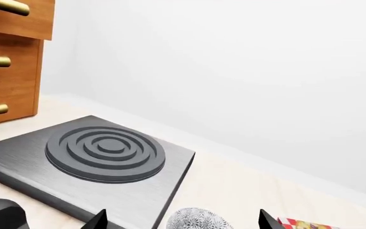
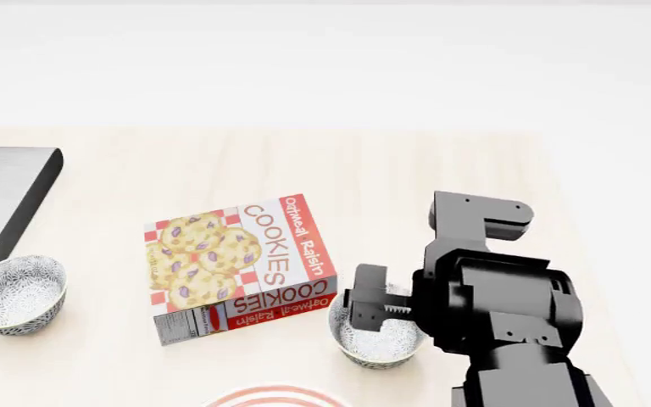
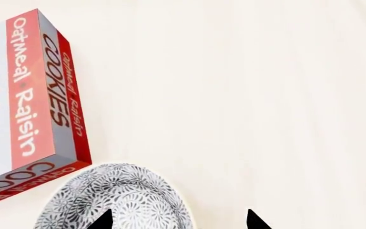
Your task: Pick the akita bowl next to the plate and place it on the plate.
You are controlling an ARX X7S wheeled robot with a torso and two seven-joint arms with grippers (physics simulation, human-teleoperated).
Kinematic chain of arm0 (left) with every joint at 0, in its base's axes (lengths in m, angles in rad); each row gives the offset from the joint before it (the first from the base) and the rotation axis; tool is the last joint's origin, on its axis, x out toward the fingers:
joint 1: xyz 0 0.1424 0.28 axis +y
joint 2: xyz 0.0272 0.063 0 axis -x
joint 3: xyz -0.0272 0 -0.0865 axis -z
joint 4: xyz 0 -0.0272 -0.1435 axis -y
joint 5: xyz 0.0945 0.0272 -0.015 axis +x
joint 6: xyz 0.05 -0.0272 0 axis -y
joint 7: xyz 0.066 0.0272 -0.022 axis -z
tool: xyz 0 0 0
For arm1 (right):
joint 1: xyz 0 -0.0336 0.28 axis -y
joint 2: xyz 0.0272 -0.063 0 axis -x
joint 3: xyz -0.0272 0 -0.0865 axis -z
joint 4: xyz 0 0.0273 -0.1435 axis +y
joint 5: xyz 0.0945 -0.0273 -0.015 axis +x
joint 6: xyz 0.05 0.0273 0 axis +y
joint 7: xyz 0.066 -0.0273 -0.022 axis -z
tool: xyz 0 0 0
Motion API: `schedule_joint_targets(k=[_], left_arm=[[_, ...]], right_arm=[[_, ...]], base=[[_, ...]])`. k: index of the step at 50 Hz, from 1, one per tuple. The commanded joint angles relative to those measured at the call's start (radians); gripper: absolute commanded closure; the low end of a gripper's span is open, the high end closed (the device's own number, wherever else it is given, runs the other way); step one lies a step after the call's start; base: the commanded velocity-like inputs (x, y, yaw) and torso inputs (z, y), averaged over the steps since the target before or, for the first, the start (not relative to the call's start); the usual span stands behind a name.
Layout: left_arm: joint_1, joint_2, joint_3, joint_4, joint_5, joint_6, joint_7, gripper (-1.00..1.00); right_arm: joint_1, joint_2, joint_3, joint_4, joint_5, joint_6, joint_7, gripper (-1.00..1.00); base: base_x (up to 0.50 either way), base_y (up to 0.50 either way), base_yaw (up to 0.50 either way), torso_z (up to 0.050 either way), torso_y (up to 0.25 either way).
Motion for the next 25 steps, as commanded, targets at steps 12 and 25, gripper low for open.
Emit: schedule_joint_targets(k=[12,25], left_arm=[[0.001,-0.004,0.003,0.0,-0.005,0.001,-0.006,-1.0],[-0.001,-0.005,0.006,-0.005,-0.006,0.006,-0.006,-1.0]], right_arm=[[-0.024,-0.014,0.142,0.026,-0.145,-0.014,-0.035,-1.0],[-0.041,-0.022,0.207,0.026,-0.223,-0.013,-0.059,-1.0]], base=[[0.0,0.0,0.0,0.0,0.0],[0.0,0.0,0.0,0.0,0.0]])
